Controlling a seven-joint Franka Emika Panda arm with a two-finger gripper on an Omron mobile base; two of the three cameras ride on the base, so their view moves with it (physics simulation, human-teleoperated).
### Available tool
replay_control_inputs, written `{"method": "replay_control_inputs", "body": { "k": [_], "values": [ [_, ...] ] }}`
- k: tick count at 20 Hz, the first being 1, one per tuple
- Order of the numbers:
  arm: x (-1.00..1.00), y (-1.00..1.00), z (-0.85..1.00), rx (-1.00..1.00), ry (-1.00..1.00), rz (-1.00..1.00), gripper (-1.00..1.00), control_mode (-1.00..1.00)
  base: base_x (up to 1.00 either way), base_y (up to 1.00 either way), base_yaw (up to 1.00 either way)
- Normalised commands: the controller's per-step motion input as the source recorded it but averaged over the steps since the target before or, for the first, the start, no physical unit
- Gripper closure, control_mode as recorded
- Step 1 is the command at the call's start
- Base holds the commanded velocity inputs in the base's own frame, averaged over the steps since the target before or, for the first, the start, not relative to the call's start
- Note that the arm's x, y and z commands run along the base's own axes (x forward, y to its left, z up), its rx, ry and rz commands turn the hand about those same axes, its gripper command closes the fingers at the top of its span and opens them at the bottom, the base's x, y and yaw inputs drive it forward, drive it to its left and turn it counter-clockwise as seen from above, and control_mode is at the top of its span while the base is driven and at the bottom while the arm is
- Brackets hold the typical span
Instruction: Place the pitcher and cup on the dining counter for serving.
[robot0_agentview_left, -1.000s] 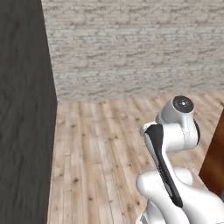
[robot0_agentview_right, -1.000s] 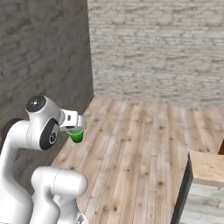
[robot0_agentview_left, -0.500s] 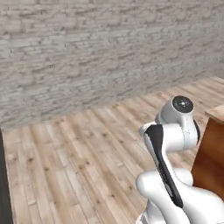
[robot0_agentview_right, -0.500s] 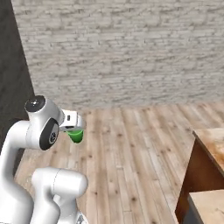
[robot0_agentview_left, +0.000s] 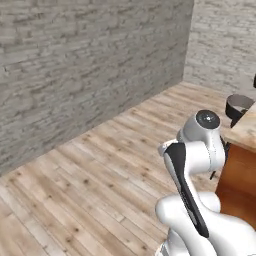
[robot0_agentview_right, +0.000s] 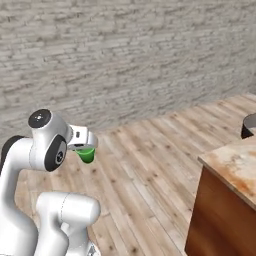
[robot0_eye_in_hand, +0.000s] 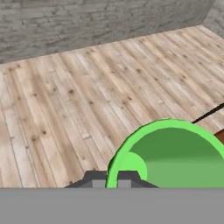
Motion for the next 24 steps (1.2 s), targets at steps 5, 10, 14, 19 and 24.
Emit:
{"method": "replay_control_inputs", "body": {
  "k": [5, 10, 14, 19, 24],
  "values": [
    [0.00, 0.00, 0.00, 0.00, 0.00, 0.00, 1.00, 1.00, 0.89, 0.17, -0.58],
    [0.00, 0.00, 0.00, 0.00, 0.00, 0.00, 1.00, 1.00, 0.89, 0.16, -0.57],
    [0.00, 0.00, 0.00, 0.00, 0.00, 0.00, 1.00, 1.00, 0.78, 0.04, -0.58],
    [0.00, 0.00, 0.00, 0.00, 0.00, 0.00, 1.00, 1.00, 0.85, 0.01, -0.56],
    [0.00, 0.00, 0.00, 0.00, 0.00, 0.00, 1.00, 1.00, 0.98, 0.16, -0.54]
  ]
}}
